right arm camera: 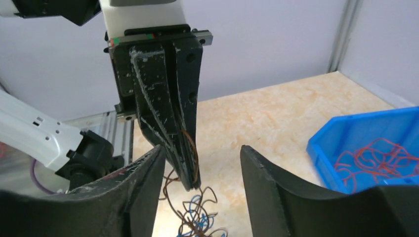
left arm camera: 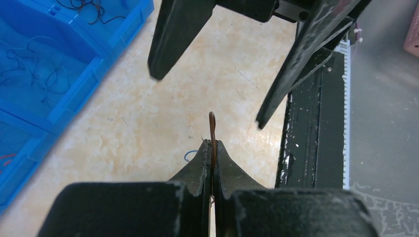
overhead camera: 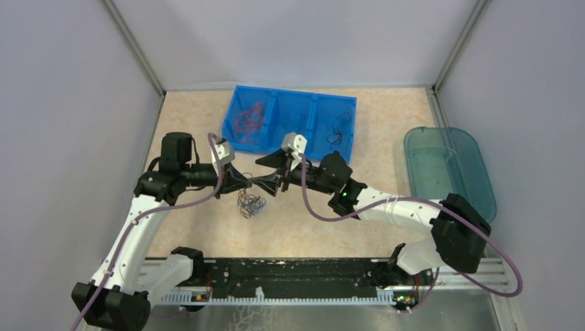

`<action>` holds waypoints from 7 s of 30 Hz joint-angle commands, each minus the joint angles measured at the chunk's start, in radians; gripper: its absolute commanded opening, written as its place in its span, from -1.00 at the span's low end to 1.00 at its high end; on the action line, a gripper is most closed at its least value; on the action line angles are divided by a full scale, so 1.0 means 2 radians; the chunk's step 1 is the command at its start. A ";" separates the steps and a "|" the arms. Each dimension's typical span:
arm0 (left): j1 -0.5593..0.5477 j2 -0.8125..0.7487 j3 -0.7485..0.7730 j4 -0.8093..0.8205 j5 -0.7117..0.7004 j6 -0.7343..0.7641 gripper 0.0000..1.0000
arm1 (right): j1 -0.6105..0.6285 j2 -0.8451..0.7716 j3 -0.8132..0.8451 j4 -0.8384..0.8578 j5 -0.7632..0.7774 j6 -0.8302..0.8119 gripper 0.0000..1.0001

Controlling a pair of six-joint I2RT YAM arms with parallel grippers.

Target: Untangle the cables

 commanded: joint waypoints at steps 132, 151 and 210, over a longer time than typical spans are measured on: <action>-0.038 0.093 0.458 0.353 -0.011 -0.467 -1.00 | 0.013 0.111 0.005 0.127 0.036 0.039 -0.26; -0.038 0.151 0.610 0.368 -0.108 -0.384 -1.00 | 0.021 0.171 -0.090 0.193 0.066 0.080 -0.35; -0.037 0.184 0.705 0.598 -0.397 0.090 -1.00 | -0.076 -0.017 -0.194 -0.081 0.417 0.181 -1.00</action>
